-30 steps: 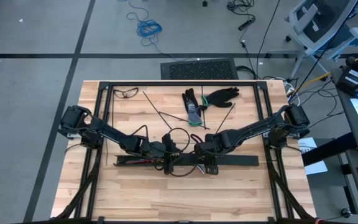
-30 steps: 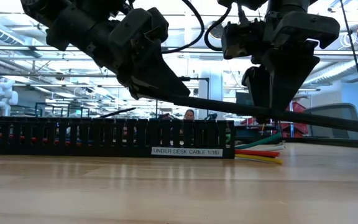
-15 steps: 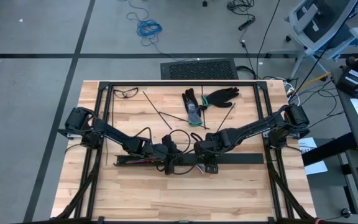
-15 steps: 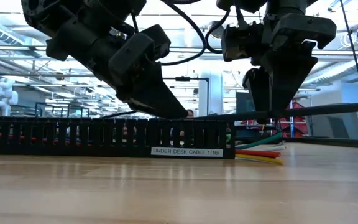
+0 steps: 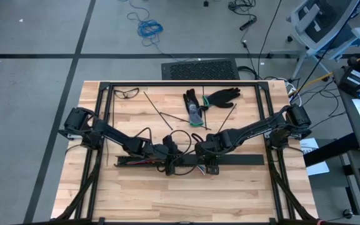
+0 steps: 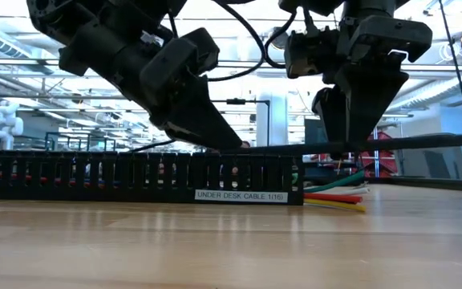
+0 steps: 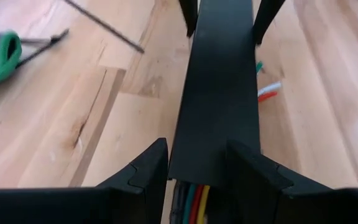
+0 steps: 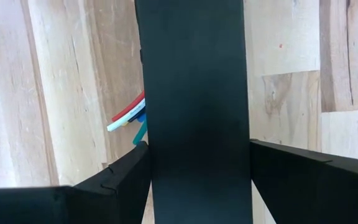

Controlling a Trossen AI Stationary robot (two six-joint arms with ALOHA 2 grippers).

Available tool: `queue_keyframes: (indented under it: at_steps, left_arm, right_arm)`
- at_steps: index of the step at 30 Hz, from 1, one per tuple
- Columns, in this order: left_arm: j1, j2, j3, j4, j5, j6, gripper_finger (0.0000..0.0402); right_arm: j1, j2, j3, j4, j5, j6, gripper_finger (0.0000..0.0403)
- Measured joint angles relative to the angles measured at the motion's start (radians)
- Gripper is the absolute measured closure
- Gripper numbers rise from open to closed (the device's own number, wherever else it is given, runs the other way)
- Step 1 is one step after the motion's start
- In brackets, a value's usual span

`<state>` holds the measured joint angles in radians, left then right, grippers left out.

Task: Ziptie cables
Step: Close the black cable duct

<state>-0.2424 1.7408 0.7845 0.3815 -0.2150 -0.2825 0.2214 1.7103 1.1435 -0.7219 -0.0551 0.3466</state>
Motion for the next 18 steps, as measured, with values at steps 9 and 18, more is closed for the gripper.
queue_keyframes:
  at_steps: [9,18]
  left_arm:
    - [0.0,-0.036,0.0,0.008,-0.026,0.001,0.0244]
    - [-0.015,-0.045,0.027,-0.001,-0.025,-0.016,0.0244]
  right_arm:
    - [0.0,0.0,0.0,0.001,-0.001,-0.003,0.0164]
    - [0.017,0.0,0.0,-0.025,-0.004,0.0,0.0164]
